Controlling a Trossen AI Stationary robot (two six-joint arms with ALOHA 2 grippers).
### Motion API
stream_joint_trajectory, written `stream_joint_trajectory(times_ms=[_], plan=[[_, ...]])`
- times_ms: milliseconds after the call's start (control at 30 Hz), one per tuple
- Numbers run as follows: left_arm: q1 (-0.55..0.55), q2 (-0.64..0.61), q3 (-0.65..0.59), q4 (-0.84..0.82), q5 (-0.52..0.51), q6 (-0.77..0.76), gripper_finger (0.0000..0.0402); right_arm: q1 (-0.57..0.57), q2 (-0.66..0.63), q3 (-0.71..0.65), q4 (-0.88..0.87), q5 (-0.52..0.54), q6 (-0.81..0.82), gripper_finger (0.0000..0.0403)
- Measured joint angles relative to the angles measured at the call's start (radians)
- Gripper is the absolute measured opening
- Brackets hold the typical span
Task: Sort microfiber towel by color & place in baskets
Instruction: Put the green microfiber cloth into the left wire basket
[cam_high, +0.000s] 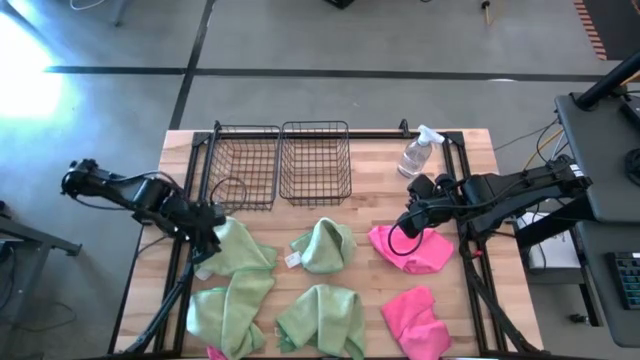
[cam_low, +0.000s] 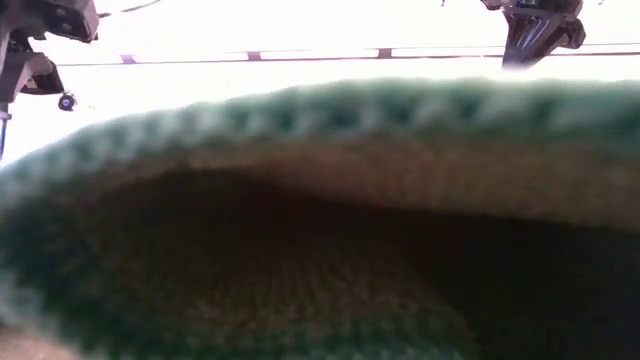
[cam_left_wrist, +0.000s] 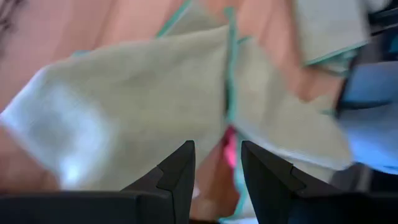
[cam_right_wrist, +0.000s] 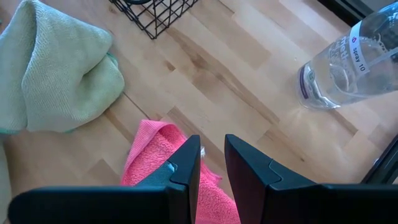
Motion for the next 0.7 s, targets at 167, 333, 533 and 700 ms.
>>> stream_joint_trajectory(times_ms=[167,333,533,700], plan=[[-0.116,0.065,0.004,-0.006,-0.115,-0.080,0.0116,0.000,0.000,0.000,0.000,0.001,-0.001,0.0068],[-0.176,0.132,-0.027,-0.011,-0.151,-0.182,0.0116,0.000,0.000,0.000,0.000,0.001,-0.004,0.0068],[-0.207,0.209,-0.046,-0.011,-0.151,-0.293,0.0116,0.000,0.000,0.000,0.000,0.000,-0.014,0.0068],[-0.209,0.266,-0.046,-0.009,-0.187,-0.383,0.0116,0.000,0.000,0.000,-0.001,-0.017,-0.049,0.0068]])
